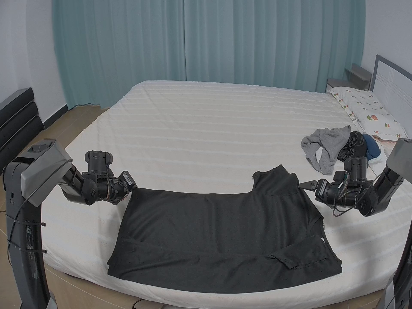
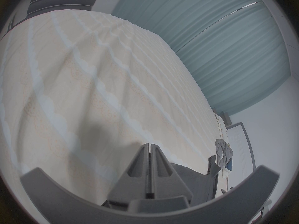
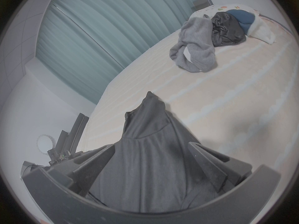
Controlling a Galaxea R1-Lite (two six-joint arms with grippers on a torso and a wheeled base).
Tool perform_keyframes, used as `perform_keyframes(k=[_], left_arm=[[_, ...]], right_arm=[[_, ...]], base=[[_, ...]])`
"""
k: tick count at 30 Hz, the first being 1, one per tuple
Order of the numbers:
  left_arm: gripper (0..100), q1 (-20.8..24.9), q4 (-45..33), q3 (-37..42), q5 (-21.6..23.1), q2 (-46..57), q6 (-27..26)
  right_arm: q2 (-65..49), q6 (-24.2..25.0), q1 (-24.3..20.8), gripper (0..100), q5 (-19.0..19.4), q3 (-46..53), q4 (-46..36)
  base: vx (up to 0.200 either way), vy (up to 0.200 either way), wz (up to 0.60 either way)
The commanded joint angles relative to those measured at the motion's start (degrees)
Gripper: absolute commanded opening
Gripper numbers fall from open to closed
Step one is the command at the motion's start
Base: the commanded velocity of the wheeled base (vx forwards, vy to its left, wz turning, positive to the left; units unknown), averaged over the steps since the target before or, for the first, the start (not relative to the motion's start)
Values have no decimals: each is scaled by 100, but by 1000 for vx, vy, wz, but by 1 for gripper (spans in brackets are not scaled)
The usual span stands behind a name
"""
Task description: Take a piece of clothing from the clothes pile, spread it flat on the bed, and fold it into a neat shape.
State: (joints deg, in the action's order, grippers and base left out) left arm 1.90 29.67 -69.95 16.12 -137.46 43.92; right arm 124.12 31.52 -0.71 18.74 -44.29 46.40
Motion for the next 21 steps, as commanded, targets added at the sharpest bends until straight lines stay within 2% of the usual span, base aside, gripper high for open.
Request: perform_keyframes(k=[1,5,13,21], left_arm=[[0,3,4,16,6,26,2],[0,3,4,25,6,44,2],[0,-6,4,34,6,70,2],[0,-32,-5,43,6,105,11]], right_arm=[[402,-59,-26,100,-10,-818,-430],[710,-322,-52,100,-10,-1530,-940],[1123,-393,-237,100,-37,-2497,-1572],[1509,-472,-290,100,-195,-3015,-1678]], base=[[0,0,0],[0,0,0],[0,0,0],[0,0,0]])
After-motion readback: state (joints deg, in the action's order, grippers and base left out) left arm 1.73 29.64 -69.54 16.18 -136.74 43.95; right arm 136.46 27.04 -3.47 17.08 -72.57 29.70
